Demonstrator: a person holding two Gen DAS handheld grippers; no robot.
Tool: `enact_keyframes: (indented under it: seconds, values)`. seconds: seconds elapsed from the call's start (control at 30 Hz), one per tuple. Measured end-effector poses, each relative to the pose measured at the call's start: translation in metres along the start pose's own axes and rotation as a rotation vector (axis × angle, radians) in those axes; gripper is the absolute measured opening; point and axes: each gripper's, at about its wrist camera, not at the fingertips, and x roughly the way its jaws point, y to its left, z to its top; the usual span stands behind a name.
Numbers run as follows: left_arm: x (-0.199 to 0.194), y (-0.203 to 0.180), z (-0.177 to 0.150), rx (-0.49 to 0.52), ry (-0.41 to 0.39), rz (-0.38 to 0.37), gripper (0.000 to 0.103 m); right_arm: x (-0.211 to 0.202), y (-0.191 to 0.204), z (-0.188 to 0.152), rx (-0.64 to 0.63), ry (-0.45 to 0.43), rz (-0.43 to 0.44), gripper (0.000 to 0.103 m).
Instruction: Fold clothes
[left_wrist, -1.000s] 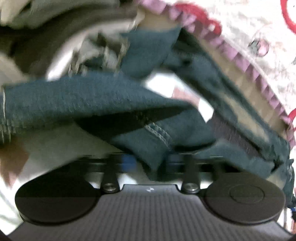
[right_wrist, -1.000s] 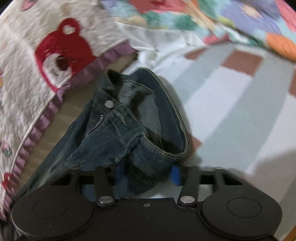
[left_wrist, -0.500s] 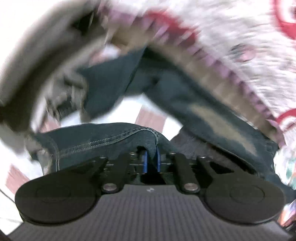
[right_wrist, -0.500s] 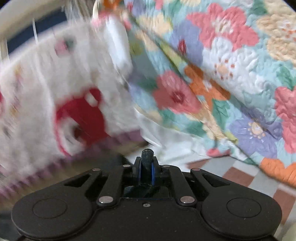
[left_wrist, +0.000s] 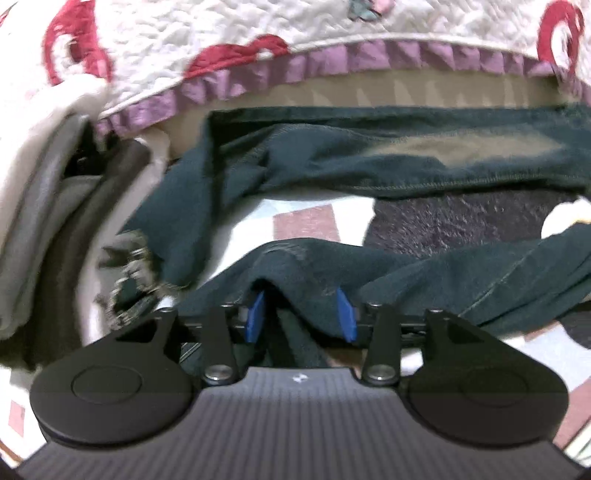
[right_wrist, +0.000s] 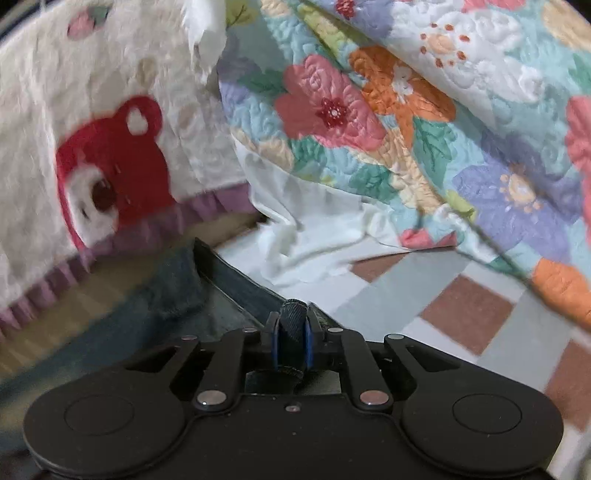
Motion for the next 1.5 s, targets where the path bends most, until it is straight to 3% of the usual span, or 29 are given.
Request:
enact_keyframes:
  seconds: [0.03, 0.1, 0.13, 0.27, 0.37, 0.47, 0.5, 0.6, 0.67, 0.73, 0.8, 0.9, 0.93, 0.97, 1.0, 1.1, 1.23, 1.37, 1.43, 1.5]
  values:
    - [-0.009, 0.004, -0.003, -0.033, -0.030, 0.003, 0.044, 0.003, 0.005, -0.002, -0.041, 0.020, -0.045, 0.015]
    - [-0.037, 0.013, -0.011, -0.106, -0.115, -0.005, 0.065, -0.001, 0.006, -0.009, -0.066, 0.041, -0.106, 0.016]
    - [-0.048, 0.015, -0.016, -0.120, -0.141, -0.009, 0.069, -0.004, 0.007, -0.010, -0.072, 0.042, -0.120, 0.018]
    - [-0.062, 0.023, -0.043, -0.100, -0.116, 0.025, 0.072, -0.008, 0.015, -0.010, -0.127, 0.004, -0.227, 0.022]
    - [-0.051, 0.032, -0.063, -0.078, -0.027, 0.053, 0.072, -0.033, 0.018, -0.006, -0.103, -0.053, -0.233, 0.024]
    - [-0.048, 0.034, -0.074, -0.068, 0.009, -0.064, 0.070, -0.074, 0.044, -0.012, -0.129, -0.134, -0.104, 0.029]
    - [-0.048, 0.031, -0.075, -0.049, 0.014, -0.094, 0.072, -0.081, 0.062, -0.024, -0.158, -0.121, -0.032, 0.029]
    - [-0.036, 0.008, -0.065, 0.070, 0.031, -0.031, 0.072, -0.103, 0.117, -0.059, -0.244, -0.079, 0.186, 0.029]
    - [-0.023, -0.002, -0.060, 0.120, 0.051, 0.033, 0.072, -0.097, 0.148, -0.091, -0.173, 0.062, 0.365, 0.029]
    - [-0.010, -0.001, -0.059, 0.122, 0.070, 0.030, 0.072, -0.084, 0.172, -0.116, -0.153, 0.219, 0.500, 0.029]
    - [0.001, 0.002, -0.060, 0.128, 0.108, 0.040, 0.073, -0.077, 0.201, -0.135, -0.287, 0.369, 0.639, 0.029]
    - [0.012, 0.009, -0.063, 0.135, 0.127, 0.093, 0.072, -0.091, 0.213, -0.150, -0.447, 0.369, 0.715, 0.031]
    - [0.014, 0.012, -0.064, 0.134, 0.120, 0.106, 0.068, -0.095, 0.217, -0.155, -0.501, 0.369, 0.739, 0.032]
    - [0.015, 0.016, -0.065, 0.127, 0.099, 0.107, 0.046, -0.100, 0.221, -0.160, -0.554, 0.368, 0.764, 0.035]
    - [0.014, 0.019, -0.065, 0.118, 0.091, 0.119, 0.007, -0.103, 0.224, -0.164, -0.603, 0.365, 0.778, 0.036]
    - [0.005, 0.032, -0.060, 0.056, 0.043, 0.198, 0.005, -0.115, 0.233, -0.180, -0.790, 0.287, 0.758, 0.041]
    - [-0.037, 0.050, -0.048, 0.009, -0.086, 0.319, 0.005, -0.128, 0.242, -0.201, -1.029, 0.161, 0.719, 0.043]
    - [-0.067, 0.058, -0.037, 0.035, -0.160, 0.368, 0.005, -0.140, 0.252, -0.235, -1.390, -0.024, 0.580, 0.045]
    - [-0.078, 0.060, -0.030, 0.012, -0.187, 0.358, 0.005, -0.143, 0.249, -0.254, -1.522, -0.116, 0.517, 0.047]
    - [-0.087, 0.062, -0.025, -0.020, -0.209, 0.348, 0.005, -0.144, 0.250, -0.253, -1.527, -0.139, 0.505, 0.047]
